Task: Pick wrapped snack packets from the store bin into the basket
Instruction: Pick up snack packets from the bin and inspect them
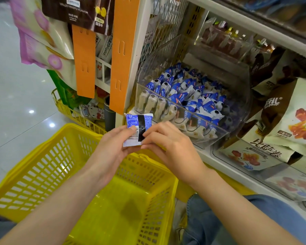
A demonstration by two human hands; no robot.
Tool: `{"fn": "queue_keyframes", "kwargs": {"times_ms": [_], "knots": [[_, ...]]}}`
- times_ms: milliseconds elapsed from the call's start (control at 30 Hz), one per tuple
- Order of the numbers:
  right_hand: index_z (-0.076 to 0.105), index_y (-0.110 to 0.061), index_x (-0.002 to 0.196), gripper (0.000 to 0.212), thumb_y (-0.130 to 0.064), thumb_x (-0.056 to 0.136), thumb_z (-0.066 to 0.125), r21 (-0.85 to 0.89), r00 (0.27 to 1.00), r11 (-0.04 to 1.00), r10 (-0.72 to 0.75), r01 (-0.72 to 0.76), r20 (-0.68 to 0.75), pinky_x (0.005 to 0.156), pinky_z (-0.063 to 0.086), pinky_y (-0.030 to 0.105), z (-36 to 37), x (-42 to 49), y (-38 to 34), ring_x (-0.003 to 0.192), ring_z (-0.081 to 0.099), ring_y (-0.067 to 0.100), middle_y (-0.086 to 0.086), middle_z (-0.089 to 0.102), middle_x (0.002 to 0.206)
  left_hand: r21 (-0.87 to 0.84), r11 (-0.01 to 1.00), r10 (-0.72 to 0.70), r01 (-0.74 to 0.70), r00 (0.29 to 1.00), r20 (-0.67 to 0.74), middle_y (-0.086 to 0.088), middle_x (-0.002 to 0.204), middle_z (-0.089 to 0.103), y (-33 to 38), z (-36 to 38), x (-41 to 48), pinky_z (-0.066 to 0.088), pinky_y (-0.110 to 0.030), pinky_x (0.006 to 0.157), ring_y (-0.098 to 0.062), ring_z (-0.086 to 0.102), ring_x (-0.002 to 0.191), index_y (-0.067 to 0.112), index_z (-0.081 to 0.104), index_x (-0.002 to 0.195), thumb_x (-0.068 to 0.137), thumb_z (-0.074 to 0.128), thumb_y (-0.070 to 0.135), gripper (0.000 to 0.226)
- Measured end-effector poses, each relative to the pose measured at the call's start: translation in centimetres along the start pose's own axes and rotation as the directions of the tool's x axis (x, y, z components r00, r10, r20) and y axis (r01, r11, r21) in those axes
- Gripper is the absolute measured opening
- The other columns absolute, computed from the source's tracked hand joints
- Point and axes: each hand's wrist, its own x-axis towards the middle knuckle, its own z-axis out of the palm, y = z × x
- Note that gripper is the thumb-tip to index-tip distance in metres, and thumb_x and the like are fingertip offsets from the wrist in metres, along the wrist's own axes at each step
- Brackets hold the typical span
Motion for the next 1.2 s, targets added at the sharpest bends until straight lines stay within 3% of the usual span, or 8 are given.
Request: {"fn": "queue_keyframes", "kwargs": {"times_ms": [100,200,267,333,500,667,933,1200], "knots": [[0.059,-0.018,0.104,0.022,-0.033,0.090,0.052,0.280,0.956,0.915,0.291,-0.289,0.035,0.077,0.046,0.018,0.3,0.1,-0.5,0.089,0.054,0.001,-0.008,0.058,0.097,0.089,0.996,0.031,-0.025,0.997,-0.069,-0.003,0.096,0.073,-0.2,0.2,0.0,0.051,-0.034,0.082,-0.016,0.068,0.091,0.018,0.068,0.101,0.092,0.051,0.014,0.020],[0.046,-0.019,0.122,0.032,-0.031,0.093,0.050,0.450,0.767,0.646,0.621,-0.617,0.159,0.075,0.048,0.012,0.6,0.4,0.0,0.084,0.057,-0.007,-0.013,0.057,0.104,0.143,0.990,0.030,-0.017,0.996,-0.088,0.000,0.088,0.074,-0.4,0.5,0.0,0.049,-0.037,0.084,-0.015,0.067,0.085,0.024,0.071,0.088,0.091,0.050,0.011,0.025],[0.052,-0.016,0.115,0.025,-0.029,0.095,0.047,0.547,0.644,0.404,0.670,-0.733,0.369,0.071,0.054,0.020,0.5,0.6,0.5,0.077,0.062,0.000,-0.003,0.065,0.102,0.182,0.983,0.043,-0.028,0.996,-0.082,0.004,0.083,0.074,-0.7,0.6,0.1,0.049,-0.032,0.079,-0.011,0.066,0.079,0.029,0.071,0.080,0.090,0.050,0.009,0.030],[0.061,-0.017,0.094,0.016,-0.023,0.096,0.046,0.599,0.619,0.287,0.628,-0.748,0.472,0.061,0.055,0.018,0.3,0.8,0.4,0.065,0.064,0.002,-0.001,0.068,0.086,0.269,0.960,0.102,-0.075,0.991,-0.088,0.006,0.083,0.072,-1.0,0.6,0.2,0.047,-0.022,0.070,-0.004,0.064,0.074,0.028,0.066,0.090,0.091,0.051,0.008,0.025],[0.055,-0.017,0.083,0.009,-0.018,0.092,0.053,0.608,0.621,0.310,0.670,-0.731,0.406,0.058,0.055,0.024,1.1,0.8,-0.2,0.065,0.061,0.011,0.008,0.062,0.089,0.604,0.731,0.399,-0.318,0.917,0.000,0.019,0.099,0.053,-1.9,0.1,0.1,0.041,-0.005,0.067,0.009,0.054,0.081,0.028,0.043,0.110,0.087,0.059,0.006,0.035],[0.048,-0.021,0.084,0.011,-0.021,0.090,0.057,0.578,0.639,0.368,0.669,-0.728,0.379,0.072,0.058,0.039,1.6,0.3,-0.7,0.083,0.066,0.022,0.005,0.063,0.099,0.674,0.662,0.379,-0.328,0.922,0.077,0.025,0.102,0.051,-2.5,0.0,-0.1,0.047,-0.014,0.072,0.002,0.056,0.091,0.030,0.044,0.112,0.086,0.063,0.021,0.034],[0.056,-0.015,0.109,0.017,-0.018,0.093,0.052,0.622,0.658,0.336,0.633,-0.707,0.406,0.069,0.059,0.033,1.3,0.1,-0.8,0.084,0.068,0.019,0.009,0.068,0.103,0.704,0.589,0.401,-0.397,0.900,0.172,0.023,0.096,0.056,-2.3,-0.3,-0.1,0.042,-0.003,0.069,0.012,0.053,0.088,0.032,0.049,0.103,0.089,0.060,0.018,0.023],[0.062,-0.017,0.105,0.016,-0.016,0.091,0.056,0.548,0.703,0.472,0.617,-0.690,0.354,0.073,0.059,0.037,2.0,-0.3,-1.1,0.084,0.069,0.019,0.009,0.071,0.095,0.856,0.380,0.394,-0.350,0.899,0.192,0.000,0.109,0.063,-2.3,-0.3,-0.6,0.052,-0.041,0.076,-0.018,0.062,0.093,0.022,0.040,0.119,0.096,0.042,0.024,0.022]]}}
